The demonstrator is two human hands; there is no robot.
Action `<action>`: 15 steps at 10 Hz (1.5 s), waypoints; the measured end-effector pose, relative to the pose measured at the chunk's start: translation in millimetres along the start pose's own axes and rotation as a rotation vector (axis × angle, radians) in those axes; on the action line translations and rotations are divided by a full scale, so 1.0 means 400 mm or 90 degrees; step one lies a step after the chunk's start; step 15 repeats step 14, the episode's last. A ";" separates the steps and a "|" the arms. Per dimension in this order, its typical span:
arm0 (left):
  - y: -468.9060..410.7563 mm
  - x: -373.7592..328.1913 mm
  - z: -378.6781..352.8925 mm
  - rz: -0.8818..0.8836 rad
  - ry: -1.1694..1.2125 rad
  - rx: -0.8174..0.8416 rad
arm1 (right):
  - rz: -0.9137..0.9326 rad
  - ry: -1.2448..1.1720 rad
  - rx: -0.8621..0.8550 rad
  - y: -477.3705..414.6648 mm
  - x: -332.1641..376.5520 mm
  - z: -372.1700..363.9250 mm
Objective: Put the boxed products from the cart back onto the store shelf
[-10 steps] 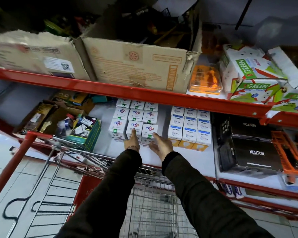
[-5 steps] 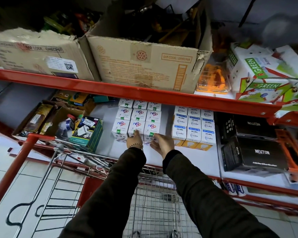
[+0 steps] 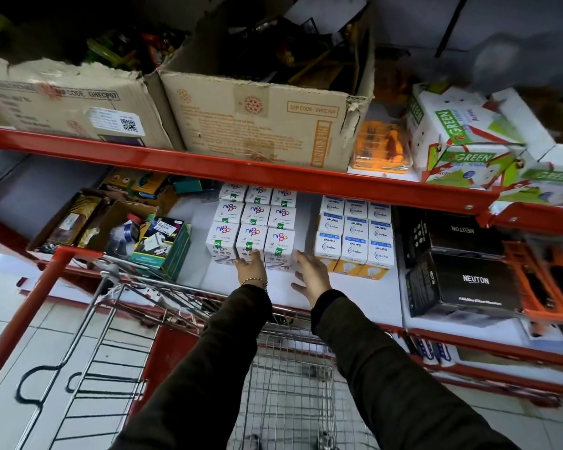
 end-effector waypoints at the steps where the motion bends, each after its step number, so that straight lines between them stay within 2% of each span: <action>1: 0.074 0.040 -0.011 0.002 0.023 0.001 | -0.016 -0.017 -0.014 0.029 -0.011 0.065; 3: 0.179 0.171 -0.103 -0.002 0.033 0.069 | -0.044 -0.078 -0.133 0.107 -0.039 0.257; 5: 0.313 0.278 -0.265 0.009 0.026 0.185 | -0.063 -0.223 -0.284 0.172 -0.091 0.498; 7: 0.441 0.369 -0.448 -0.042 -0.105 0.257 | 0.000 -0.310 -0.497 0.213 -0.070 0.734; 8: 0.494 0.381 -0.512 -0.086 -0.197 0.277 | 0.079 -0.321 -0.530 0.210 0.000 0.800; 11: 0.544 0.370 -0.605 -0.150 -0.244 0.275 | 0.124 -0.217 -0.440 0.169 0.082 0.867; 13: 0.544 0.371 -0.608 -0.176 -0.273 0.247 | 0.104 -0.175 -0.405 0.179 0.083 0.879; 14: 0.545 0.365 -0.601 -0.192 -0.225 0.209 | 0.110 -0.124 -0.481 0.186 0.087 0.910; 15: 0.545 0.365 -0.601 -0.192 -0.225 0.209 | 0.110 -0.124 -0.481 0.186 0.087 0.910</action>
Point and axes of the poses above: each hand's wrist, its own y-axis away from the middle knuckle, its own z-axis out of the back of the hand, x = y × z, the point moved 3 cm from there along -y, towards the middle knuckle, and after that the axes turned 12 degrees about z, right-handed, at the moved point
